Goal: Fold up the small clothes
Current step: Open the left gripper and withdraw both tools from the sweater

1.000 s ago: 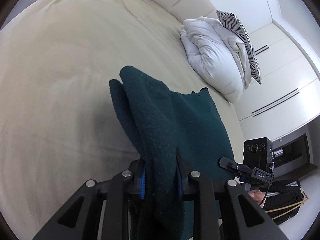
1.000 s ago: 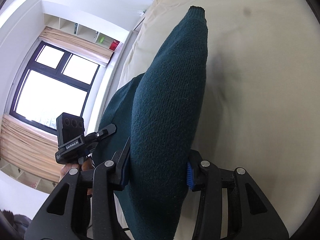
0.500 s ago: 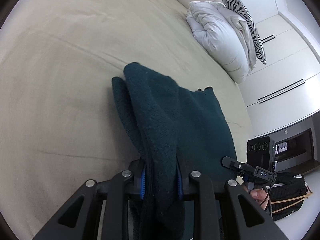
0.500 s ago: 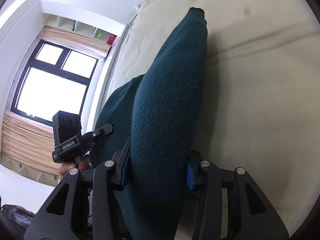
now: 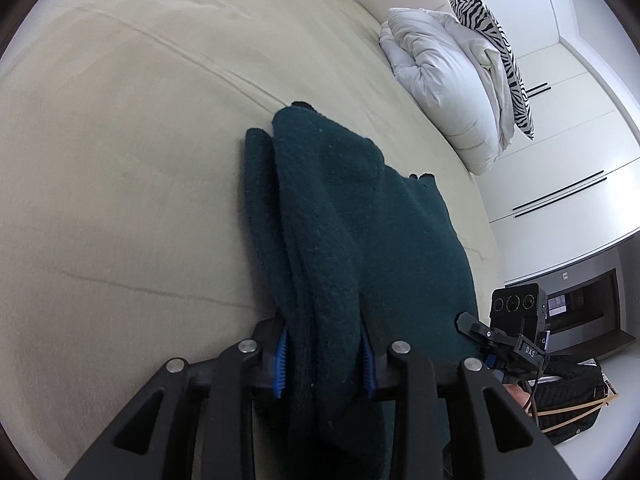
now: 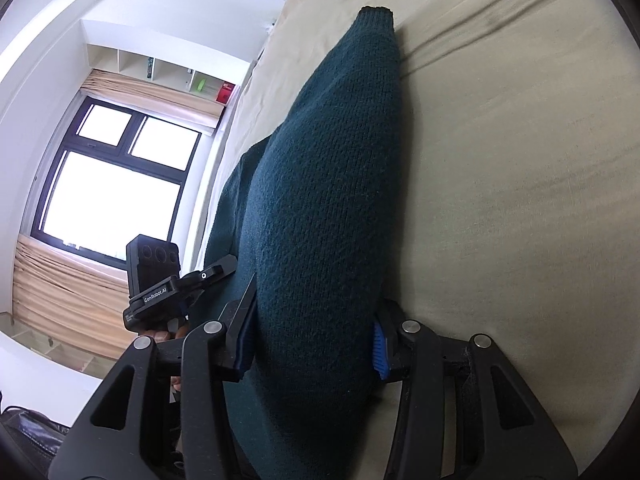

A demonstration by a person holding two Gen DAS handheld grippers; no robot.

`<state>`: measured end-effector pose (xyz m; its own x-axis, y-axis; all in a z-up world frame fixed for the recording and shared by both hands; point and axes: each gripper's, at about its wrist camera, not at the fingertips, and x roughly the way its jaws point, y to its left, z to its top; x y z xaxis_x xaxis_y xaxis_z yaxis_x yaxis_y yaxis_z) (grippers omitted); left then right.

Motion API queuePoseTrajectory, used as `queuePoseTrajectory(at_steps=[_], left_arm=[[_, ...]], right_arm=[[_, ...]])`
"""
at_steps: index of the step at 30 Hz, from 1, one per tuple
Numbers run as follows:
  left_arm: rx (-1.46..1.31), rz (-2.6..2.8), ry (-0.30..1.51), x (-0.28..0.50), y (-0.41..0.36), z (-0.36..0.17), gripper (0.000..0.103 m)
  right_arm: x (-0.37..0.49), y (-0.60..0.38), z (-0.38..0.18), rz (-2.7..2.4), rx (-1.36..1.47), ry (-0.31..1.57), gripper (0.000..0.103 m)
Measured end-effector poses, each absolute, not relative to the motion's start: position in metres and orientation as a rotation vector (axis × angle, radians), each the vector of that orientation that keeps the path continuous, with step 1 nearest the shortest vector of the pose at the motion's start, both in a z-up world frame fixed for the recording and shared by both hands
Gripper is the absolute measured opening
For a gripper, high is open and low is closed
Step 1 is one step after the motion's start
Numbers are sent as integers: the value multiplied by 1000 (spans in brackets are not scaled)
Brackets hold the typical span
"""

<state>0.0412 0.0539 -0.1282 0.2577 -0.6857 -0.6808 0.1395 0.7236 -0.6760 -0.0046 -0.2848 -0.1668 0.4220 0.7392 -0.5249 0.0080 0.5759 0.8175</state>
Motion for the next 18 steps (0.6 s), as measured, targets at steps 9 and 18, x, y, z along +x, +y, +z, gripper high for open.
queuePoseTrajectory(at_steps=[9, 18], left_arm=[[-458, -543, 1065, 22, 67, -95, 40], [-96, -361, 657, -33, 49, 1, 102]], right_arm=[[-15, -324, -147, 433, 832, 1027, 48], [-55, -317, -47, 87, 352, 786, 51]])
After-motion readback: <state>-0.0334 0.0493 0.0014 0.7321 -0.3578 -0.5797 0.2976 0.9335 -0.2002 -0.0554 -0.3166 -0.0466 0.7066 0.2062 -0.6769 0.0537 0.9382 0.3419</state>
